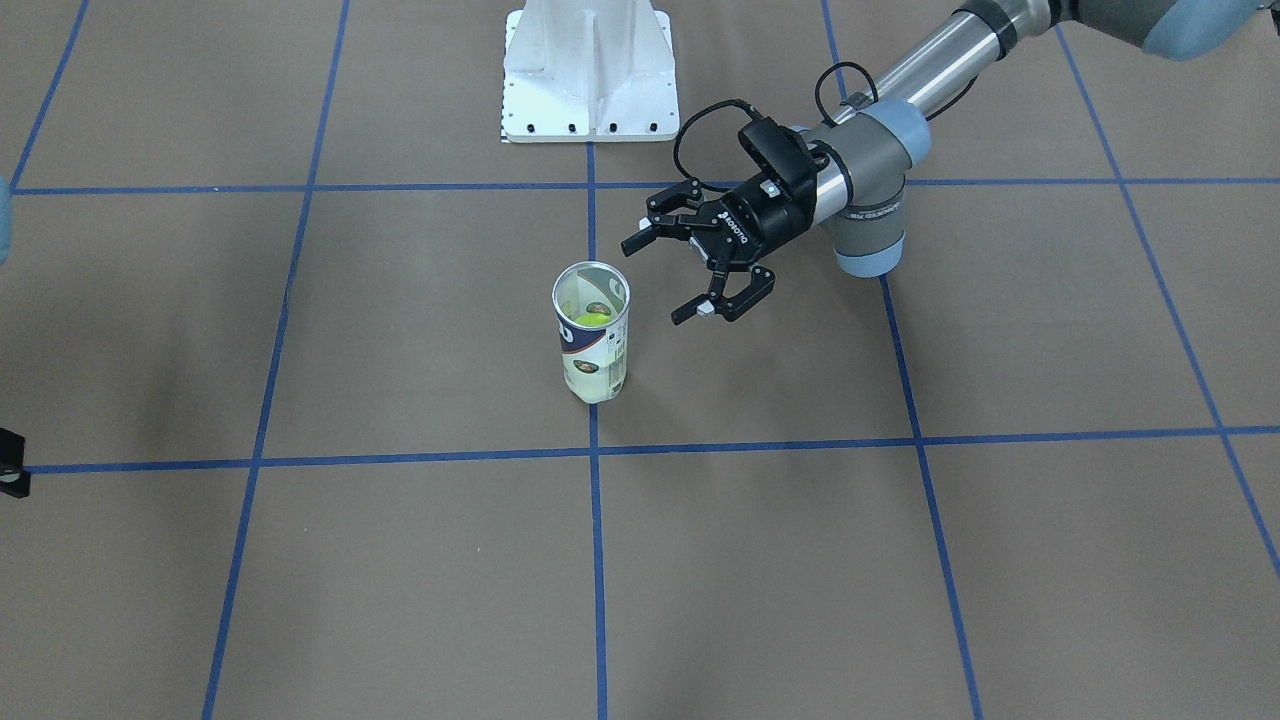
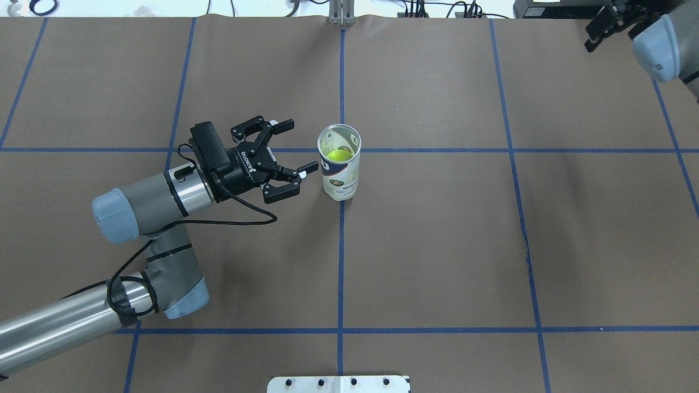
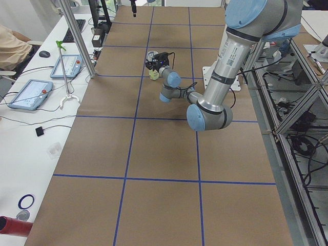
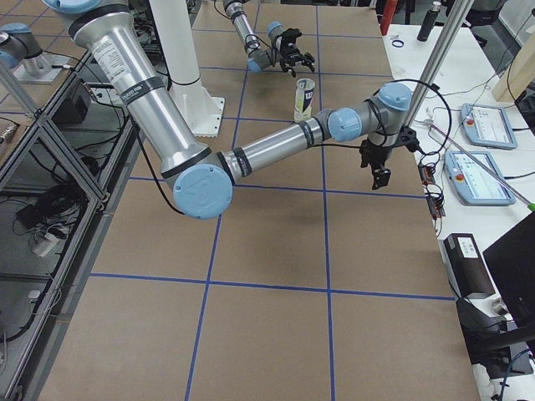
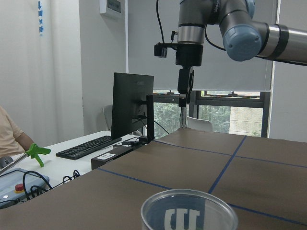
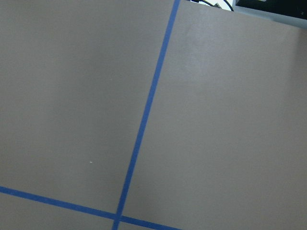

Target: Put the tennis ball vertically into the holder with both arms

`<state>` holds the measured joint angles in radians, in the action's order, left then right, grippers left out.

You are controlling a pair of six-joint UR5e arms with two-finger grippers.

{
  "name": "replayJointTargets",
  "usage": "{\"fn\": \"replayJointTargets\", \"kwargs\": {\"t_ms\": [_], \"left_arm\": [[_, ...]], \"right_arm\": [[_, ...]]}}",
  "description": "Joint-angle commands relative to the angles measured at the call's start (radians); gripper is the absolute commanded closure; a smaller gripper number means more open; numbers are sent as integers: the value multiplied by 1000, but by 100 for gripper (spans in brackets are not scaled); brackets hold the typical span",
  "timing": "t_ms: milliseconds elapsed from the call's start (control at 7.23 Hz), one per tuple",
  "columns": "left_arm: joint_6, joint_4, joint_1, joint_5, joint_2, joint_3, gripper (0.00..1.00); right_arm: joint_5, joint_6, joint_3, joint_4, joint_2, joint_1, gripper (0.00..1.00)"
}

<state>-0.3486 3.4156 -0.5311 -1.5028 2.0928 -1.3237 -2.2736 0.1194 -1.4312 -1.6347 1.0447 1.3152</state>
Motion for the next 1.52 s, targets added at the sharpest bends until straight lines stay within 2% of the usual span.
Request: {"fn": "replayJointTargets", "kwargs": {"t_ms": [0, 277, 415, 553, 692, 830, 968, 1107, 1245, 1383], "left_arm": [[-1, -30, -81, -39, -51, -14, 1], [-1, -87, -214, -133, -121, -15, 1], [-1, -140, -289, -225, -146, -17, 1], [-4, -217, -382, -343, -175, -17, 1], [-7, -336, -485, -514, -178, -17, 1], [-7, -419, -595, -692, -169, -22, 1], [-7, -566, -674, -786, -168, -29, 1], [-3, -661, -763, -787, -175, -37, 1], [41, -697, -824, -795, -175, -29, 1], [139, -764, -839, -848, -175, -35, 1]], "right_arm": [[-15, -200, 63, 13, 90, 109, 1], [-15, -230, 61, 21, 199, 169, 1], [-15, -228, 61, 21, 230, 191, 1], [-15, -224, 48, 51, 279, 209, 1], [-15, -212, 41, 122, 332, 210, 1], [-15, -195, 13, 136, 363, 211, 1], [-15, -137, -64, 138, 415, 211, 1], [-17, -120, -142, 138, 475, 211, 1], [-18, -119, -206, 135, 524, 211, 1], [-26, -119, -248, 130, 558, 211, 1]]}}
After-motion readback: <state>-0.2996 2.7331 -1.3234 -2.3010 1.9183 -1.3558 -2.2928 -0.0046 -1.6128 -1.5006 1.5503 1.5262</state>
